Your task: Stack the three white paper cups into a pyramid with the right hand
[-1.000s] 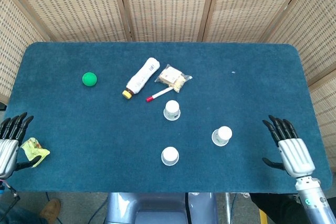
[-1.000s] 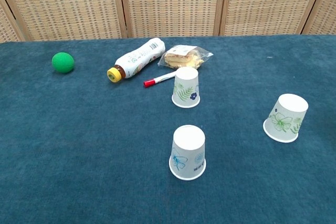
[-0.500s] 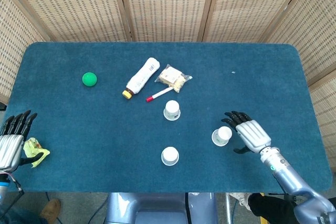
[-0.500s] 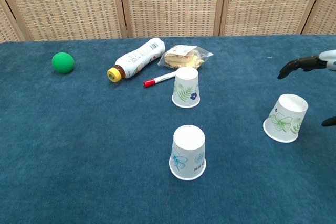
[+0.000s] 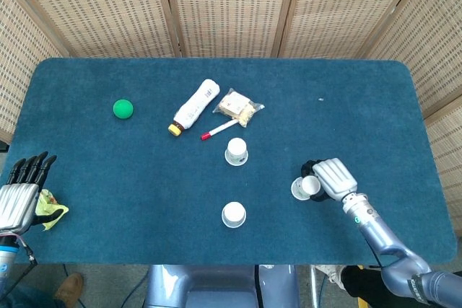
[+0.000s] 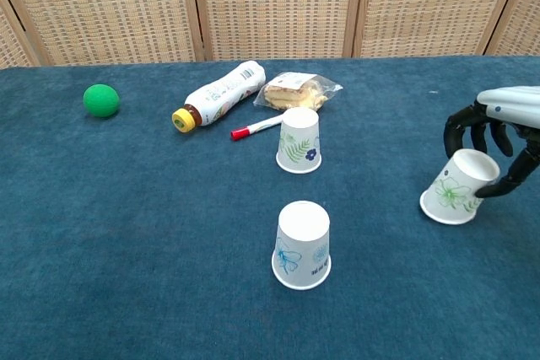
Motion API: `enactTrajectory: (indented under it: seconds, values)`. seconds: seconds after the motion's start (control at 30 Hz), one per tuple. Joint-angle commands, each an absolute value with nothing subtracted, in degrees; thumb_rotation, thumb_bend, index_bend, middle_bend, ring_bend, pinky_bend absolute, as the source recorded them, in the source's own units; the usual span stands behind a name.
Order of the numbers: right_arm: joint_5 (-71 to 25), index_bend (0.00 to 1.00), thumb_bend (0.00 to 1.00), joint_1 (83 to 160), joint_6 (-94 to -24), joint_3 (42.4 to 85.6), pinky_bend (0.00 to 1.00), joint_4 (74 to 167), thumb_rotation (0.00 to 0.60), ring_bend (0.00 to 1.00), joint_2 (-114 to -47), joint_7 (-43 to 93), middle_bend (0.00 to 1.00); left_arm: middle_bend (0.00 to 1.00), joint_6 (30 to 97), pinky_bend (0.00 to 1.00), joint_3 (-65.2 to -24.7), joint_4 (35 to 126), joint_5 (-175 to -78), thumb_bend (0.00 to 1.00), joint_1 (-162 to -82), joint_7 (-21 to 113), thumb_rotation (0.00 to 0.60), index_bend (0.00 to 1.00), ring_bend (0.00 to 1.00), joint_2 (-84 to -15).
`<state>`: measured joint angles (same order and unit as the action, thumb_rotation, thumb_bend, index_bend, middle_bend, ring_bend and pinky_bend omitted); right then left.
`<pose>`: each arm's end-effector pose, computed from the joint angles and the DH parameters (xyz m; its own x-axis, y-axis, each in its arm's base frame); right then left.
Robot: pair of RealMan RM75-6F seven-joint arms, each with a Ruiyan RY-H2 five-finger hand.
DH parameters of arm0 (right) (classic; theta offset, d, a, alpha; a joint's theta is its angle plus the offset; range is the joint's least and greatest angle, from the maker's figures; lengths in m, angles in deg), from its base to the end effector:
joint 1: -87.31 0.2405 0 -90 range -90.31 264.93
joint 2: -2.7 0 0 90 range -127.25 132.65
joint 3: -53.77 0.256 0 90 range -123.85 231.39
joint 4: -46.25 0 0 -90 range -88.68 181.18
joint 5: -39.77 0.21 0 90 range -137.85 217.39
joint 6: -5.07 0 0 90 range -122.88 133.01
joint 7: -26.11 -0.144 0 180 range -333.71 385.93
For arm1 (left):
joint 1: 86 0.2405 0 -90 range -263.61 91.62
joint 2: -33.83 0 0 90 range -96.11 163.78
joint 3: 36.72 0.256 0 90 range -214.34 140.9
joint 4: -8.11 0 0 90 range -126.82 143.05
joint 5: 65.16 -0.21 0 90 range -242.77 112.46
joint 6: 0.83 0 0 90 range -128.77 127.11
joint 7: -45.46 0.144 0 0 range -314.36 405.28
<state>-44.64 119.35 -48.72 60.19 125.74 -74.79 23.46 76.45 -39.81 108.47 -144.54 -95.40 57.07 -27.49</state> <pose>-0.2377 -0.3223 0.0432 0.4566 -0.2905 0.8409 -0.8628 -0.3750 0.3389 -0.2924 0.2014 0.1489 0.4821 0.1194 0.8679 0.8745 -0.0051 -0.4850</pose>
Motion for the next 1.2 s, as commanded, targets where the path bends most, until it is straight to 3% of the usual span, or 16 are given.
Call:
enactTrajectory:
  seconds: [0.03, 0.2, 0.43, 0.7, 1.03, 1.1, 1.2]
  values:
    - [-44.8, 0.53, 0.36, 120.2, -49.5, 61.1, 0.66, 125.9, 0.600, 0.55, -74.4, 22.9, 0.55, 0.00, 76.1, 0.00, -40.0, 108.4, -144.0, 0.00, -95.6, 56.8, 0.600, 0.00, 0.00, -27.4]
    - [-42.8, 0.52, 0.36, 123.2, -47.9, 64.0, 0.66, 127.0, 0.600, 0.55, -73.1, 24.8, 0.55, 0.00, 74.6, 0.00, -40.4, 108.1, -142.5, 0.00, -96.4, 56.5, 0.600, 0.00, 0.00, -27.4]
    - [-32.7, 0.51, 0.36, 131.0, -38.7, 69.0, 0.66, 124.6, 0.600, 0.55, -75.4, 32.4, 0.55, 0.00, 72.8, 0.00, -41.2, 107.8, -140.3, 0.00, -97.5, 56.5, 0.600, 0.00, 0.00, -27.5]
    - [-24.1, 0.51, 0.36, 137.5, -33.7, 69.1, 0.66, 118.9, 0.600, 0.55, -81.3, 42.3, 0.54, 0.00, 71.1, 0.00, -41.4, 107.1, -138.2, 0.00, -98.4, 57.0, 0.600, 0.00, 0.00, -27.9]
    - [-15.6, 0.49, 0.36, 141.7, -34.6, 68.4, 0.66, 117.1, 0.600, 0.55, -86.2, 49.9, 0.53, 0.00, 70.5, 0.00, -41.2, 106.8, -137.3, 0.00, -98.8, 57.1, 0.600, 0.00, 0.00, -28.0]
    - [-14.8, 0.43, 0.31, 142.1, -34.9, 68.1, 0.63, 117.6, 0.600, 0.52, -86.3, 50.6, 0.49, 0.00, 70.5, 0.00, -41.2, 106.7, -137.2, 0.00, -98.9, 57.1, 0.600, 0.00, 0.00, -28.0]
    - [-10.5, 0.10, 0.05, 143.1, -34.1, 67.1, 0.28, 120.6, 0.600, 0.18, -84.6, 54.0, 0.16, 0.00, 70.7, 0.00, -41.2, 106.8, -137.2, 0.00, -98.9, 56.8, 0.600, 0.00, 0.00, -27.8]
